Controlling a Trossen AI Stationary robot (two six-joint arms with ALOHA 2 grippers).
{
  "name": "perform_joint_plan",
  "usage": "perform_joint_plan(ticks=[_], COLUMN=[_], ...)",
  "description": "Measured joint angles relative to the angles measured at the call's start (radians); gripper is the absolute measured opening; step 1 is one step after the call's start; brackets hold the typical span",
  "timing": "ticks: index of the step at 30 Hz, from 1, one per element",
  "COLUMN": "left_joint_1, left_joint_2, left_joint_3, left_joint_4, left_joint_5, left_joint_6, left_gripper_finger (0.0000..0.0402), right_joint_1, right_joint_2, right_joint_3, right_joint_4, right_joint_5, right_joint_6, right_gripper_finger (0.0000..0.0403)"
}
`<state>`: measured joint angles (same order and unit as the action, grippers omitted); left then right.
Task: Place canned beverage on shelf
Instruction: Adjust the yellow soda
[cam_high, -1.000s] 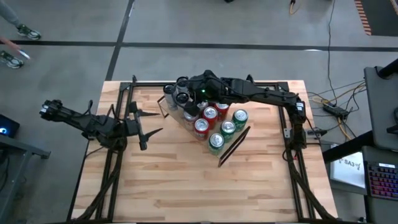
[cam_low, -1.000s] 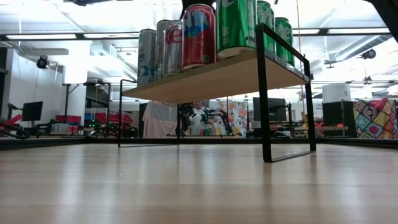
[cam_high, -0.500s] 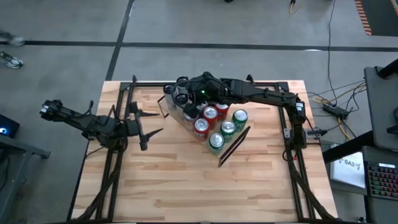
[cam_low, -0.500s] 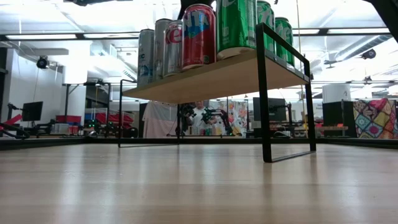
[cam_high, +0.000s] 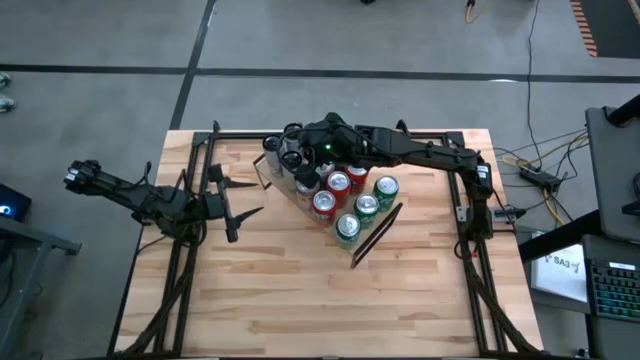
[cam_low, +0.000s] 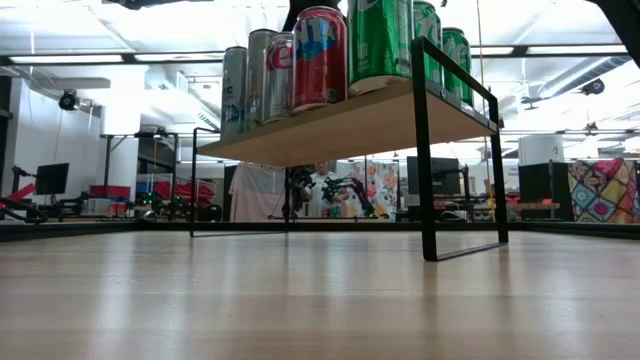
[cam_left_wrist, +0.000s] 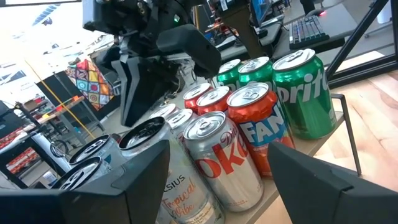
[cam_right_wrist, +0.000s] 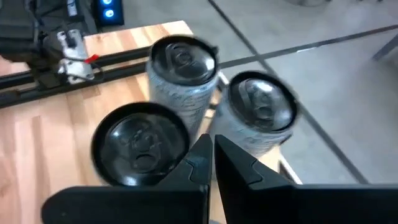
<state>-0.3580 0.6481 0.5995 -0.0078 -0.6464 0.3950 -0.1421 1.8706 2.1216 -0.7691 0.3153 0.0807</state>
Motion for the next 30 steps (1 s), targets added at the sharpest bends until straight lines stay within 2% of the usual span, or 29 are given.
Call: perform_joint_plan(ticks=[8, 16, 25, 30], left_joint_1=[0.0, 0.0, -0.002, -0.049], left_joint_2=[0.021, 0.063, 0.104, 0.075], left_joint_3=[0.0, 0.0, 0.0, 0.0], left_joint_4=[0.008, 0.024, 0.044, 0.058], left_joint_5=[-0.003, -0.106, -0.103, 0.016], left_joint_6=[0.019, 0.011, -0.001, -0.055], left_gripper_finger=[0.0256, 0.0256, 0.0256, 0.0256], right_joint_1=[-0.042, -0.122, -0.062, 0.028], right_joint_2=[-0.021, -0.022, -0.102, -0.138], right_joint_3=[0.002, 0.002, 0.002, -0.006], right_joint_4=[0.028, 0.04, 0.051, 0.049], right_joint_5=[0.027, 0.029, 0.012, -0.192], right_joint_6=[-0.015, -0.07, -0.168, -0.212], right_gripper_finger=[0.0009, 0.0009, 0.0009, 0.0009])
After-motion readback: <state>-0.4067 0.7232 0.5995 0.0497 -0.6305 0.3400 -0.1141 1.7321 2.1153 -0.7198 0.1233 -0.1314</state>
